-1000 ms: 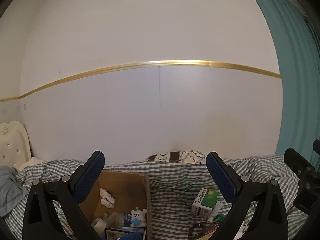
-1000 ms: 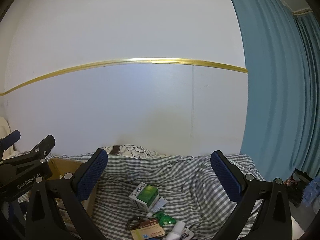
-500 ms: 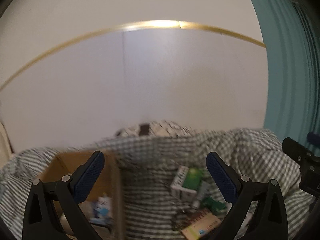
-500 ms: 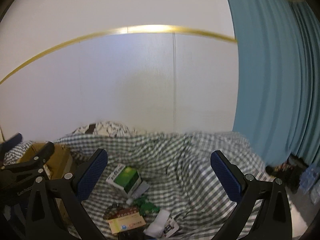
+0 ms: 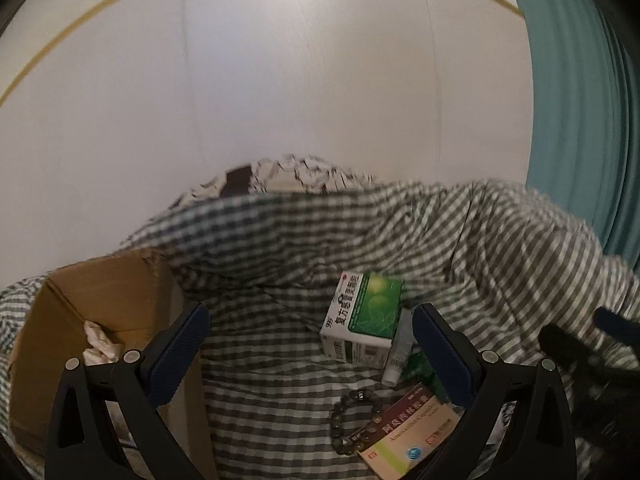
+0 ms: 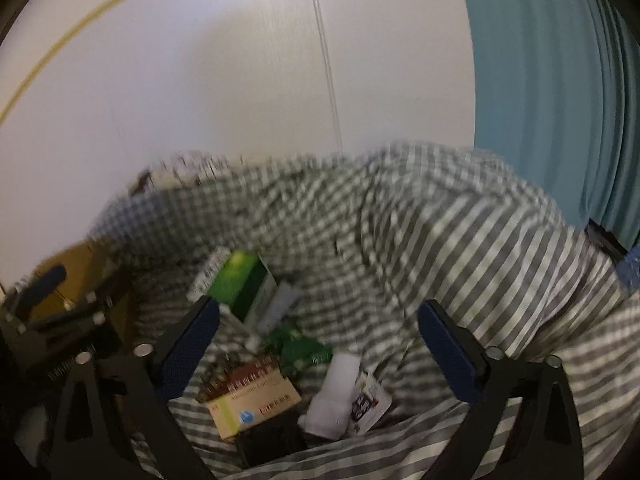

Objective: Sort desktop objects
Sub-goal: 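Move both open grippers from the box back over the pile, then grasp the green-white medicine box with left while right grasps the white bottle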

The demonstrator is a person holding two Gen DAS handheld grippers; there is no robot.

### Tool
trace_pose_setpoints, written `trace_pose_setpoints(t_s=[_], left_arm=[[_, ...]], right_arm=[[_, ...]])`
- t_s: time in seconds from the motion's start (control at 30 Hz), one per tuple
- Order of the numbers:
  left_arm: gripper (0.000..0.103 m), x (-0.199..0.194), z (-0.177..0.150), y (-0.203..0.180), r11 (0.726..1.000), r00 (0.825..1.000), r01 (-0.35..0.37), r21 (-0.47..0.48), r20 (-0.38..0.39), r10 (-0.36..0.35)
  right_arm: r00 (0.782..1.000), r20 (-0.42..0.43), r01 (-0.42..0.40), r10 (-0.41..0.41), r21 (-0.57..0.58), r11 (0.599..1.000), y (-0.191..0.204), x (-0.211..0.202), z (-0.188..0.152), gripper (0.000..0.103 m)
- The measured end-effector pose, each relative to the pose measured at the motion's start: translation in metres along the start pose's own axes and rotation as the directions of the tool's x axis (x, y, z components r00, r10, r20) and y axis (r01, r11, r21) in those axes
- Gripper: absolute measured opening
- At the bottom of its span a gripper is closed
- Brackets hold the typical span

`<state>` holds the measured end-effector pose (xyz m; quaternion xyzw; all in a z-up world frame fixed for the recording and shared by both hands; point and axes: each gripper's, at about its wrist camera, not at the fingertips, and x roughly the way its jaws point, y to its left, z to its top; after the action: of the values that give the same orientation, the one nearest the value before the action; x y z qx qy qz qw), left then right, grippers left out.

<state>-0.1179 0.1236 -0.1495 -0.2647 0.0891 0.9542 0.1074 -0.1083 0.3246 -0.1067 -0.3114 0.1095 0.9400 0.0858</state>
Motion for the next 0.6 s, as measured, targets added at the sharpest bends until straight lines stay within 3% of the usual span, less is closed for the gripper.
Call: trace_pose_setpoints(t_s=[0.17, 0.23, 0.6], left_arm=[[0.103, 0.032, -0.009, -0.01, 0.997, 0.998, 0.026, 0.076, -0.06, -0.021], [0.103, 0.049, -0.011, -0.014, 0.994, 0.994, 0.068, 0.085, -0.089, -0.06], [0.103, 0.111, -0.024, -0.021, 0.985, 0.976, 0.143, 0.099, -0.181, -0.123]], right_arm=[[0.994, -0.106, -0.01, 0.013, 0.034, 0.999, -0.012, 0.04, -0.02, 0.089], [0.988, -0.153, 0.012, -0.006, 0.039, 0.999, -0.017, 0.055, -0.027, 0.081], [0.939, -0.344, 0.025, 0.006, 0.087, 0.996, -0.034, 0.109, -0.051, 0.069]])
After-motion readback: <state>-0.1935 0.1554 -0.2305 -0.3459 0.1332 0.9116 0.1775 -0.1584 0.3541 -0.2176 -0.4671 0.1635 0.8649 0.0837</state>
